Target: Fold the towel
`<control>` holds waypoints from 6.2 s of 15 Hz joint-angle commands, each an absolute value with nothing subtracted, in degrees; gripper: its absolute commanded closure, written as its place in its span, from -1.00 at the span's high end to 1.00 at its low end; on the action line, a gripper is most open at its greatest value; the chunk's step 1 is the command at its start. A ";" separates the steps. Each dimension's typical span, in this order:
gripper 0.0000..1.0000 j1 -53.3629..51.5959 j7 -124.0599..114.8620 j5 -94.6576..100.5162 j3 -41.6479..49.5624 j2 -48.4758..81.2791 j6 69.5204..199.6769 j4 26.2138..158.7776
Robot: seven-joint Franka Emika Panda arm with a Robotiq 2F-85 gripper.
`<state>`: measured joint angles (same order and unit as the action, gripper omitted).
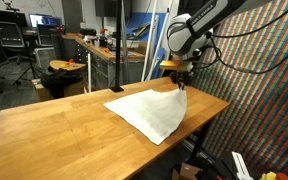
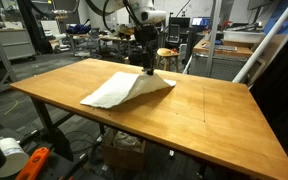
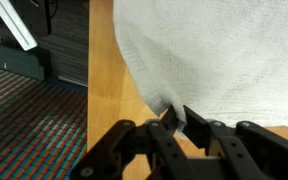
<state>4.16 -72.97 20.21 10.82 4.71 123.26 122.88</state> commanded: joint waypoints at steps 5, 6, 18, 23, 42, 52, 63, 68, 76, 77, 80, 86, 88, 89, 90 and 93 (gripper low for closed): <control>-0.95 1.62 -78.28 19.54 5.73 5.63 115.77 116.02; -0.95 1.26 -78.31 18.68 5.13 5.86 115.26 115.25; -0.95 -4.22 -84.08 15.64 0.72 13.41 113.68 104.81; -0.95 -7.18 -86.54 15.78 0.26 18.81 113.60 98.46; 0.80 -11.21 -84.35 15.98 0.70 25.14 114.84 90.26; 1.00 -7.42 -50.89 7.35 -2.04 7.42 115.50 113.01; 1.00 -3.03 -11.74 -1.14 -0.89 -3.14 107.31 130.40; 1.00 -2.48 -5.91 -0.14 -1.10 -1.91 106.73 134.23; 1.00 -1.84 -7.55 -4.22 -0.77 0.89 108.47 135.76; 1.00 -1.74 -7.68 -5.23 -0.78 1.35 109.23 135.86; 1.00 -1.77 -7.95 -7.60 -0.91 3.13 111.84 136.09; 1.00 -2.15 -7.34 -10.17 -1.44 6.91 116.45 136.35; 1.00 -2.26 -7.25 -10.83 -1.64 7.84 117.38 136.33; 1.00 -2.34 -7.38 -11.19 -1.78 8.18 117.78 136.30; 1.00 -2.48 -7.48 -11.70 -1.99 8.36 118.04 136.29; 1.00 -2.82 -7.91 -13.03 -2.56 9.20 118.97 136.02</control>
